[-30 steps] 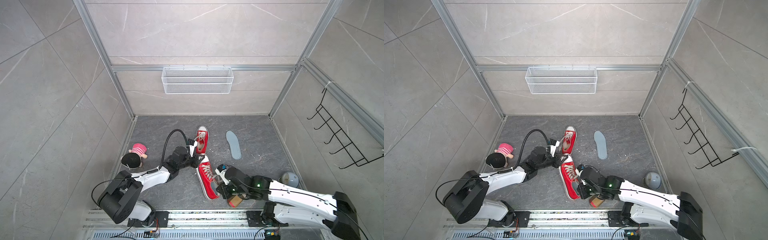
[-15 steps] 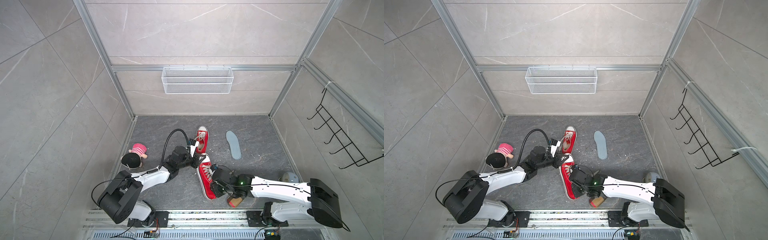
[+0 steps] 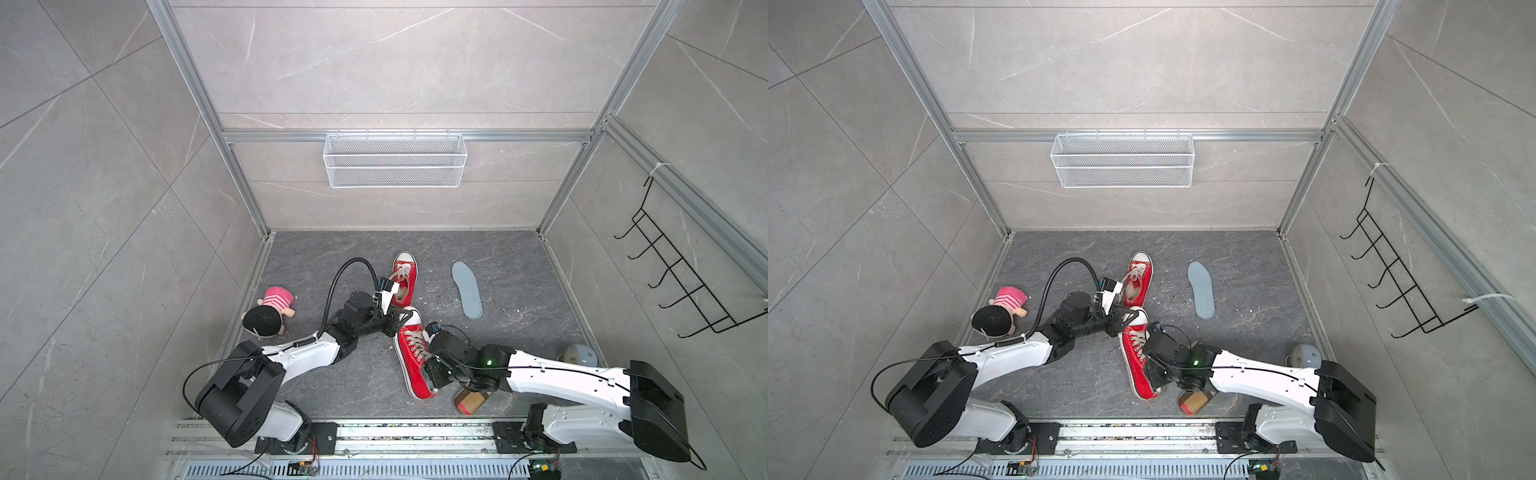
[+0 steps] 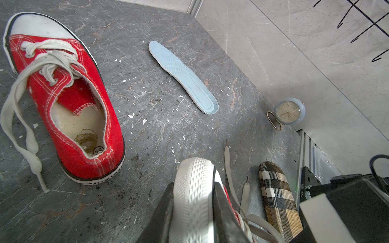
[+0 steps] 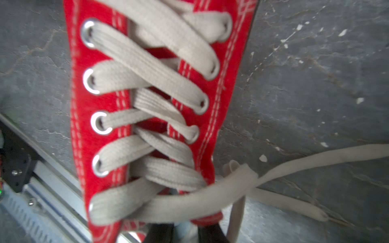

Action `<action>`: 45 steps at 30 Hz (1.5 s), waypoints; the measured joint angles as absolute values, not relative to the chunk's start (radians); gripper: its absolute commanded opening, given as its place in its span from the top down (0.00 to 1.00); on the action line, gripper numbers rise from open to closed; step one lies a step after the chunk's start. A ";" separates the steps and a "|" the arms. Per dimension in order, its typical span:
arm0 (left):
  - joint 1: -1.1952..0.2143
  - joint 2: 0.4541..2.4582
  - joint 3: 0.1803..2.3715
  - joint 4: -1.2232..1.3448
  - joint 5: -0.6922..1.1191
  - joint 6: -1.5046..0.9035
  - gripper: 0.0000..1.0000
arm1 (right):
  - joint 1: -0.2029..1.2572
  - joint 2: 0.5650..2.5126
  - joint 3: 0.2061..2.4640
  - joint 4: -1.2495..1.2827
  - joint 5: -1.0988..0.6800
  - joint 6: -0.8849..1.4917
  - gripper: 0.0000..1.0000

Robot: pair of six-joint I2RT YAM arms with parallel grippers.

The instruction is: Remove the insole from the shoe

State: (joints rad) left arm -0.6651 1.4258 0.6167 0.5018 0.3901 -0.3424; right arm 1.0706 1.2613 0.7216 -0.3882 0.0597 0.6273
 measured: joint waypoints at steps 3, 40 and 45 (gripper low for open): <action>-0.665 1.426 0.619 0.502 0.397 -0.337 1.00 | 1.071 1.290 0.722 -0.356 0.038 0.627 0.69; -0.663 1.394 0.628 0.423 0.340 -0.297 1.00 | 0.949 1.308 0.594 -0.115 -0.132 0.646 1.00; -0.685 1.294 0.673 0.372 0.315 -0.229 1.00 | 0.900 1.216 0.703 -0.273 -0.219 0.640 1.00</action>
